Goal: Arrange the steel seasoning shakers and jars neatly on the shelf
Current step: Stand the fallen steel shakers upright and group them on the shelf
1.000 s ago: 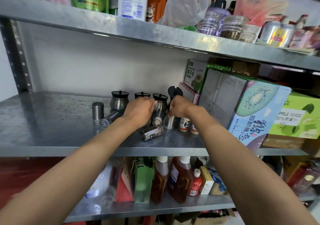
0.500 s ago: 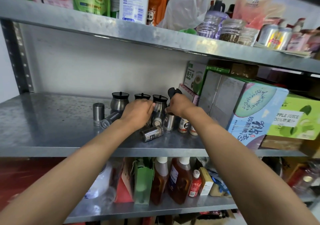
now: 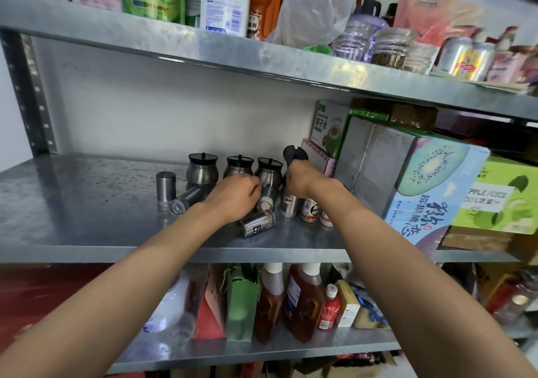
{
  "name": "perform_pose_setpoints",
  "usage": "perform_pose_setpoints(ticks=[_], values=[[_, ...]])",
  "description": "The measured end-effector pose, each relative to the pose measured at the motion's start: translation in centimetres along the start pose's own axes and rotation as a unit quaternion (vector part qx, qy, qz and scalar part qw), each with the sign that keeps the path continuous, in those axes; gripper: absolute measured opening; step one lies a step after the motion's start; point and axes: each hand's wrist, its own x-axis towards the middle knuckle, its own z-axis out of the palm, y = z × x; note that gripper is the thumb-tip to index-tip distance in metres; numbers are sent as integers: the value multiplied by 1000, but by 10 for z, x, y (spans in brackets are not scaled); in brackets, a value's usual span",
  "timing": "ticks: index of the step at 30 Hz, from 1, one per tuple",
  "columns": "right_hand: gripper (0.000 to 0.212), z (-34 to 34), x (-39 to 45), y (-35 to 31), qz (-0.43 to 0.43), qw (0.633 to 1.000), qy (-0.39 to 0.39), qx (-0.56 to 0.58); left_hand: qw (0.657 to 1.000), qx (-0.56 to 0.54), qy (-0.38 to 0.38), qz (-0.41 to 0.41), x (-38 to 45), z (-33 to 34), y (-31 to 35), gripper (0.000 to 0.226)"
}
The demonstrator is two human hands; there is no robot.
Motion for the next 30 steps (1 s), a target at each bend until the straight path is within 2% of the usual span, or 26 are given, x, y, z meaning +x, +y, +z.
perform_pose_setpoints(ticks=[9,14,19,25,30], values=[[6,1,0,2,7,1000,3,5,995,-64,-74,-4,-2,1,-1,17],[7,4,-3,3,12,999,24,40,992,-56,-113,7,-13,-1,1,15],[13,-1,-13,1,11,996,87,31,994,-40,-106,6,-24,-4,-2,22],[15,-6,-24,-1,7,995,91,36,990,28,-141,-12,-37,-7,-2,38],[14,-9,-34,-1,4,996,85,37,993,78,-92,-11,-43,-6,1,36]])
